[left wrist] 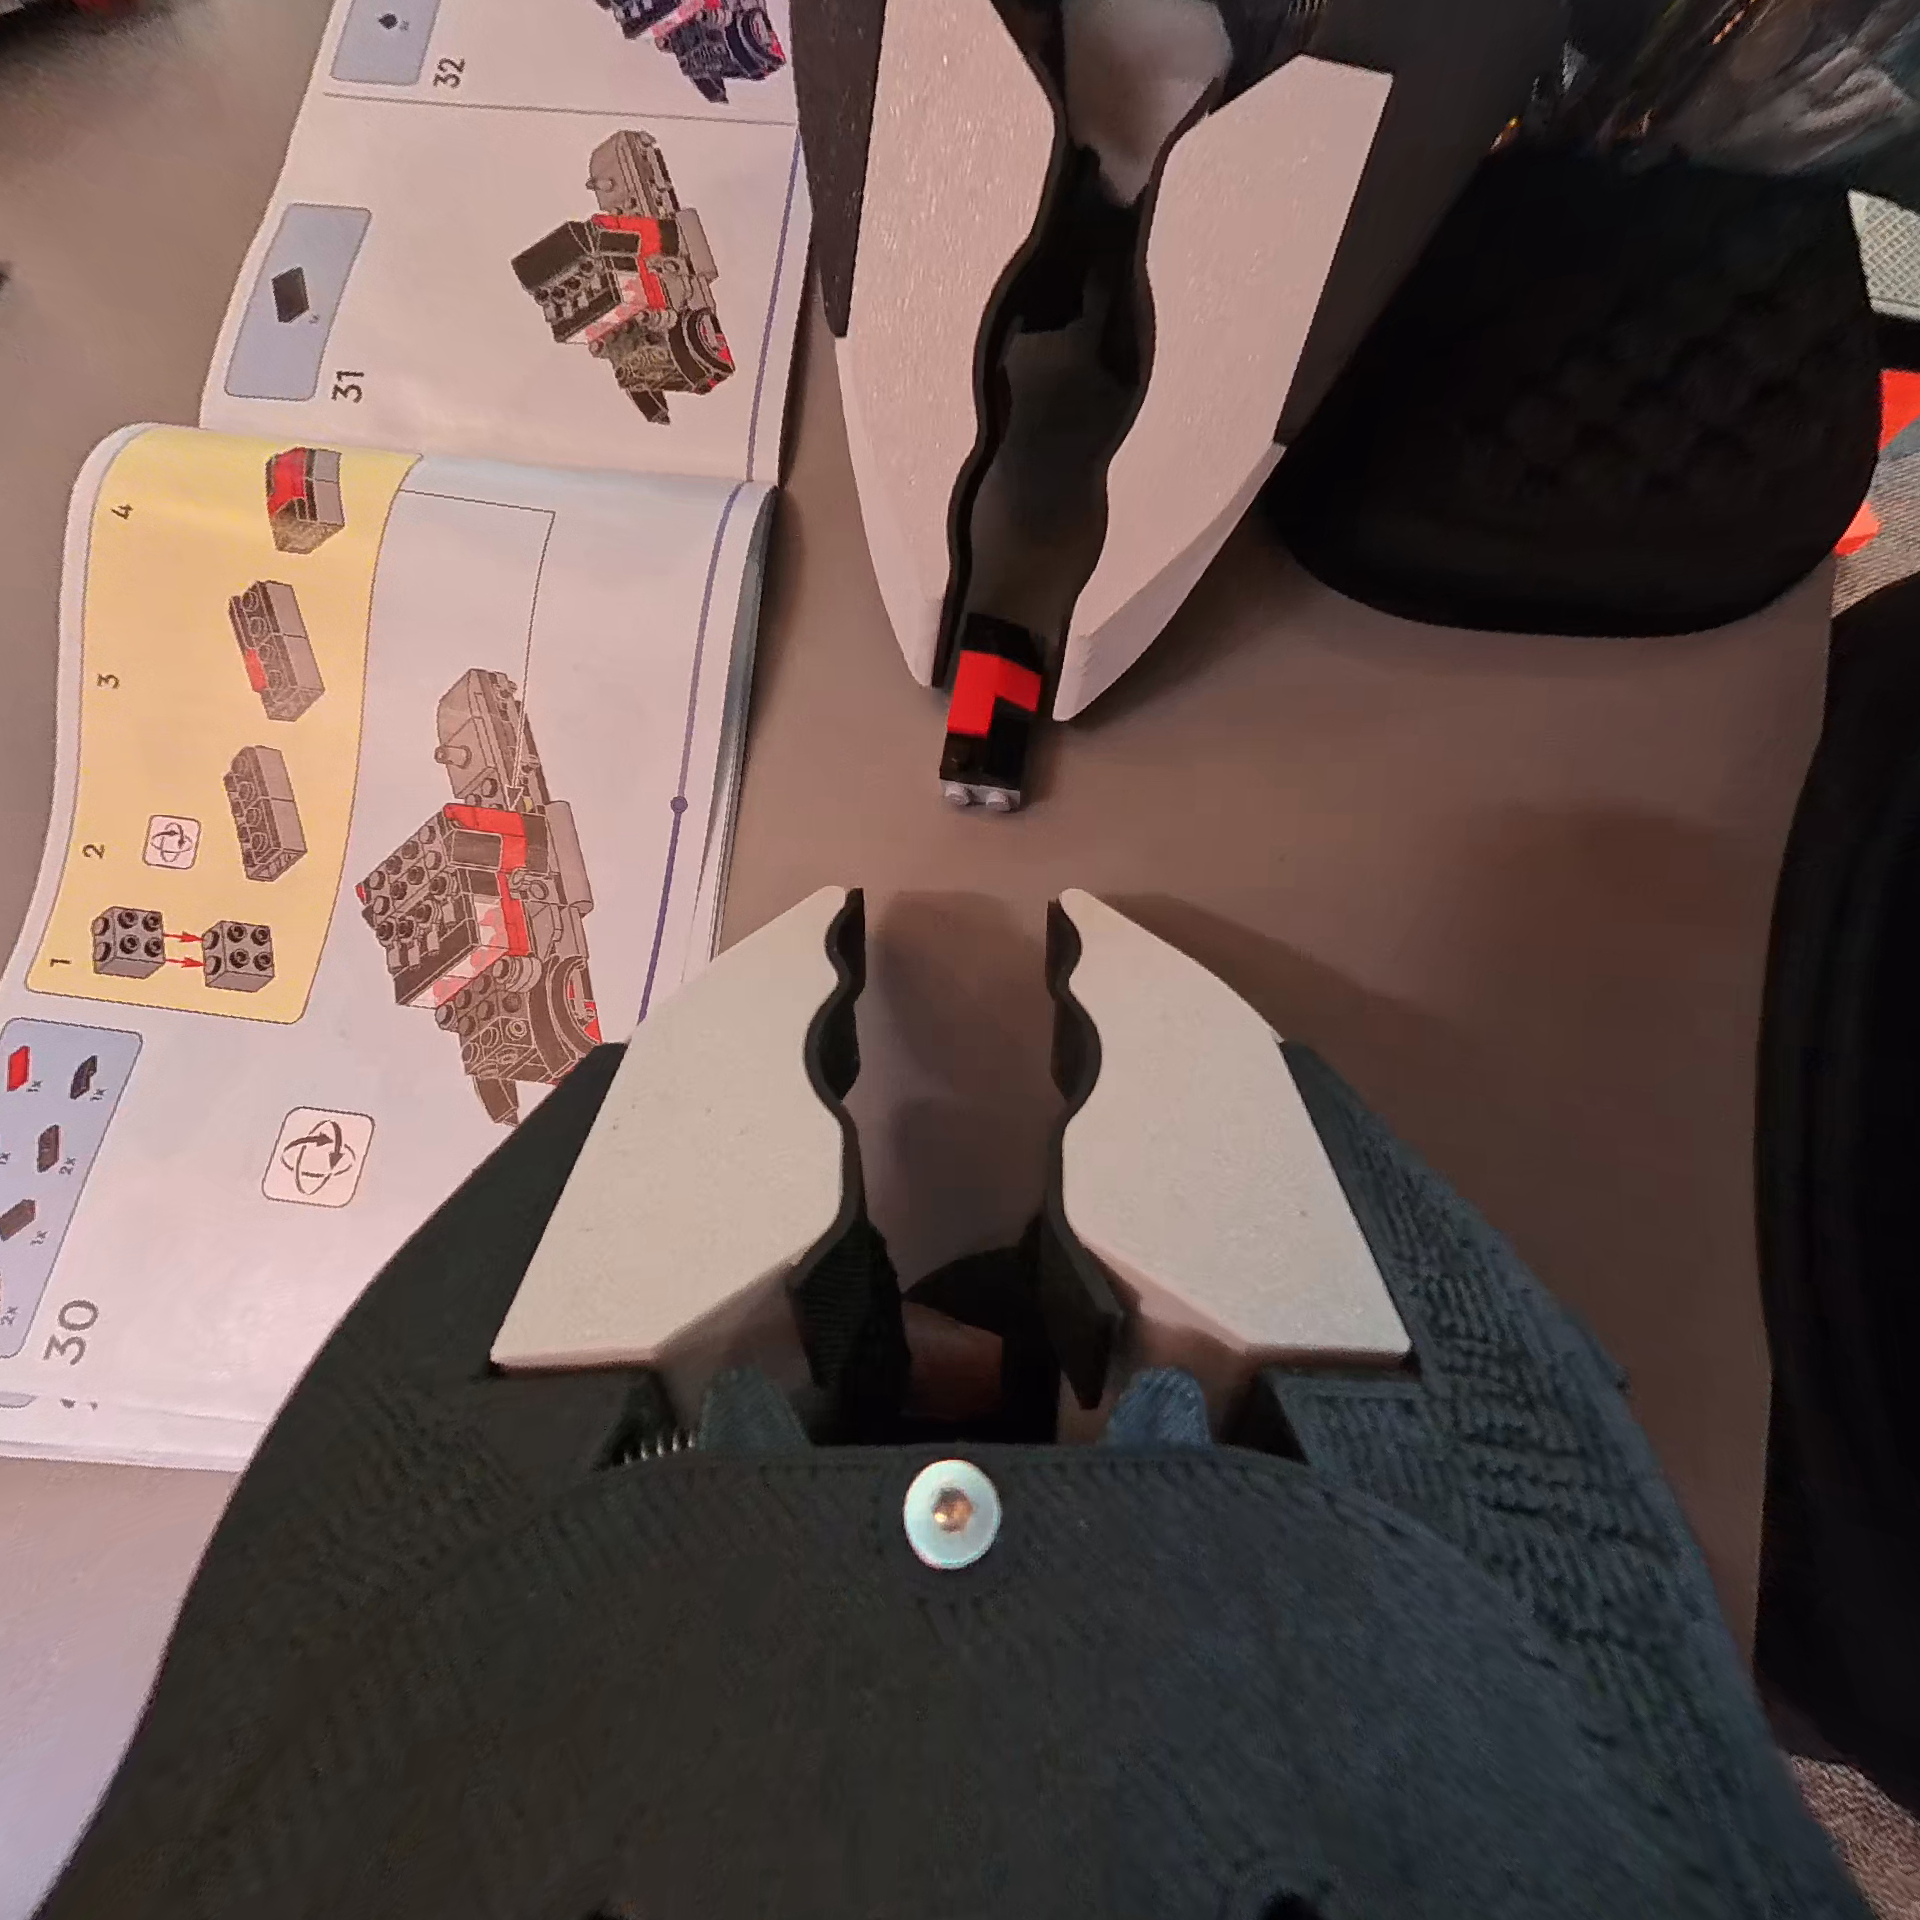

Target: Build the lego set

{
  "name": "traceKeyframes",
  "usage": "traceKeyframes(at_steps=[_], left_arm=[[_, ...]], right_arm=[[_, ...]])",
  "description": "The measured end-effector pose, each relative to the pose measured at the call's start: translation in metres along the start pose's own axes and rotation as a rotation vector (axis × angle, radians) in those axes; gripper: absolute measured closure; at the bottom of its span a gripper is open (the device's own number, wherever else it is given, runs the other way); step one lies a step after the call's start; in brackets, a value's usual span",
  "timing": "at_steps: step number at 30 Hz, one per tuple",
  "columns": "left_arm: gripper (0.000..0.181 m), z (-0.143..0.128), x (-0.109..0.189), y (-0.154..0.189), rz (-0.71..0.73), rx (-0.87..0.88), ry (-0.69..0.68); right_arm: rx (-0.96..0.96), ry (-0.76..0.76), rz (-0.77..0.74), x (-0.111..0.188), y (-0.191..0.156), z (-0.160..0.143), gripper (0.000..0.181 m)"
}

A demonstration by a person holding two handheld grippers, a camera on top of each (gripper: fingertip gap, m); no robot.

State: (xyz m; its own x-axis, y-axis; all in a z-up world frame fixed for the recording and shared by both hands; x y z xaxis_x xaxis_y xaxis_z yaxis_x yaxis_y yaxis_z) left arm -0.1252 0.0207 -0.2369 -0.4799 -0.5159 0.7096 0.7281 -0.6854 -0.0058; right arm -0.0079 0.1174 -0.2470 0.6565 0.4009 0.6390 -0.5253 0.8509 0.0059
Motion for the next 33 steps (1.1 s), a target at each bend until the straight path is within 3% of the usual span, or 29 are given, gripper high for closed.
traceKeyframes(at_steps=[24, 28, 33], left_arm=[[0.15, 0.0, -0.003, 0.0, 0.041, -0.001, -0.032], [0.15, 0.005, -0.005, 0.0, 0.071, -0.005, -0.035], [0.15, 0.011, -0.007, 0.004, 0.065, -0.038, -0.013]], right_arm=[[-0.015, -0.049, -0.029, 0.003, -0.001, -0.003, 0.16], [-0.058, -0.136, 0.011, 0.007, -0.016, 0.0, 0.162], [-0.052, -0.139, 0.067, 0.009, -0.035, 0.004, 0.161]])
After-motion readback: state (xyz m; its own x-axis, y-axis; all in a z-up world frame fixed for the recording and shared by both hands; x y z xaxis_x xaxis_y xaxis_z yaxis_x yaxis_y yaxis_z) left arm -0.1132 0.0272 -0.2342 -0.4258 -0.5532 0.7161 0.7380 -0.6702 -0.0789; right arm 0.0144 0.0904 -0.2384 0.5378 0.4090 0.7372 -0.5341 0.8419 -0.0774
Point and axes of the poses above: each gripper's, where its closed fingertips meet, x back along the fingers, z out of its top, y = z × x across the jaws, the point moved 8 cm from there along x, back along the fingers, and after that the axes turned 1 degree about -x, right-handed, at the moved point
